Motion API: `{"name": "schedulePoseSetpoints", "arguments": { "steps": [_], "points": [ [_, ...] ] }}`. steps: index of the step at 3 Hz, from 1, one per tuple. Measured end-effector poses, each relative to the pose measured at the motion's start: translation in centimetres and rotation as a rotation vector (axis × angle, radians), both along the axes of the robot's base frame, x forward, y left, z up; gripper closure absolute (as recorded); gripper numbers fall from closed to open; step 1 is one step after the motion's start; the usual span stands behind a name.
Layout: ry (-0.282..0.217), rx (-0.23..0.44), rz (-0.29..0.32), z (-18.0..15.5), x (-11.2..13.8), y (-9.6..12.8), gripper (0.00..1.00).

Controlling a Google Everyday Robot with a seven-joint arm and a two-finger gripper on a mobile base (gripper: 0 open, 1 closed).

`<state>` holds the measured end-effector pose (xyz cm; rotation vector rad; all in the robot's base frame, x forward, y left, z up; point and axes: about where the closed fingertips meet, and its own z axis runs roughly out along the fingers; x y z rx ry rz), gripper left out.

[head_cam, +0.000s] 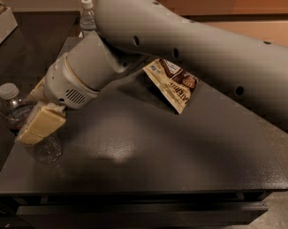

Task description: Knock water bottle over

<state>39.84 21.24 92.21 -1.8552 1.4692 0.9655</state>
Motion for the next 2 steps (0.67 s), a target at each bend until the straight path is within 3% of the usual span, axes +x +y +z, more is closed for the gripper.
{"name": "schedulePoseSetpoints", "arguments": {
  "steps": [1,2],
  "points": [
    [-0.006,0.006,0.006,0.8,-0.3,0.1,0.64],
    [-0.039,-0.005,-0.028,2.7,0.4,-1.3,0.87]
  ]
}}
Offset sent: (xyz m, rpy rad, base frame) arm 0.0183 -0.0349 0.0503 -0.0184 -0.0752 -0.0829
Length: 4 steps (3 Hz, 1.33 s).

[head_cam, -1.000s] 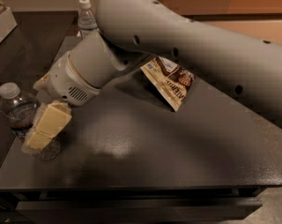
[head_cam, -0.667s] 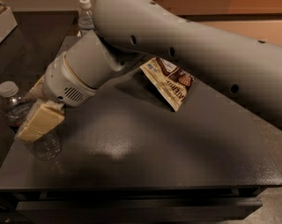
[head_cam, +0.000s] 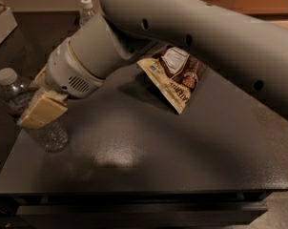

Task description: Knock water bottle over

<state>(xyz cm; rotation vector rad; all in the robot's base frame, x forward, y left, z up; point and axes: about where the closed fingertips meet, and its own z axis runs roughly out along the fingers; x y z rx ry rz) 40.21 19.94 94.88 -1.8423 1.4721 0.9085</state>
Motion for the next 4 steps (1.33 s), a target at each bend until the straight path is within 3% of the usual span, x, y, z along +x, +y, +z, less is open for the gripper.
{"name": "schedulePoseSetpoints", "arguments": {
  "steps": [1,2,3,4],
  "points": [
    [-0.123,-0.052,-0.067,2.4,2.1,-2.4,1.00],
    [-0.306,-0.149,-0.100,2.8,4.9,-4.9,1.00],
    [-0.452,-0.274,-0.080,1.4,7.0,-7.0,1.00],
    [-0.561,-0.409,-0.019,-0.6,8.2,-8.9,1.00]
  ]
}}
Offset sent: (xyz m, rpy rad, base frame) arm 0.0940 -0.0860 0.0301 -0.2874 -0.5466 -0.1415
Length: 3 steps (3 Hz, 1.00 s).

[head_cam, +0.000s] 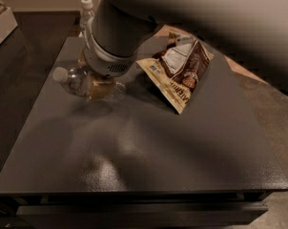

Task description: Knock water bottle over

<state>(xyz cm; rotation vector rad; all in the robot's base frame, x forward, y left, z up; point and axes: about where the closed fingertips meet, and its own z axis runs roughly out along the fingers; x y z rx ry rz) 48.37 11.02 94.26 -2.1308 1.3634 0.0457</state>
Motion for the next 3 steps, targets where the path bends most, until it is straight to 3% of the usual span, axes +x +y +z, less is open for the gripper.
{"name": "schedulePoseSetpoints", "arguments": {
  "steps": [1,2,3],
  "points": [
    [-0.084,-0.144,0.056,-1.5,0.2,-1.6,1.00],
    [-0.169,-0.303,0.117,-2.8,0.0,-3.0,0.82],
    [-0.251,-0.463,0.176,-4.5,-0.3,-3.8,0.57]
  ]
}}
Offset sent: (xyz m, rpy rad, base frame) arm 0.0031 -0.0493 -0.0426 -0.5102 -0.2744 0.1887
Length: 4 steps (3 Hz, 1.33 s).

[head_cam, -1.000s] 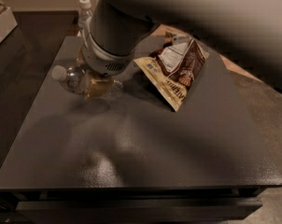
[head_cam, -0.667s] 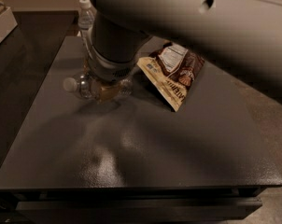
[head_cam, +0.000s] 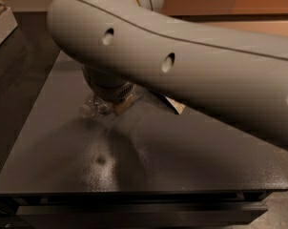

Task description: Knock water bottle over

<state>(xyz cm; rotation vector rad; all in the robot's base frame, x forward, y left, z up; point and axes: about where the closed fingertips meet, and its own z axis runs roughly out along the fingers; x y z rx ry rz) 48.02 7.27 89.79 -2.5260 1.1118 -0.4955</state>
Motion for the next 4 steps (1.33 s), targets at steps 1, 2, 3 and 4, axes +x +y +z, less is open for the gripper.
{"name": "schedulePoseSetpoints", "arguments": {
  "steps": [1,2,3,4],
  "points": [
    [-0.042,-0.106,0.041,-1.52,-0.57,-0.38,0.36],
    [-0.045,-0.113,0.042,-1.63,-0.53,-0.50,0.12],
    [-0.046,-0.113,0.043,-1.61,-0.56,-0.47,0.00],
    [-0.046,-0.113,0.043,-1.61,-0.56,-0.47,0.00]
  ]
}}
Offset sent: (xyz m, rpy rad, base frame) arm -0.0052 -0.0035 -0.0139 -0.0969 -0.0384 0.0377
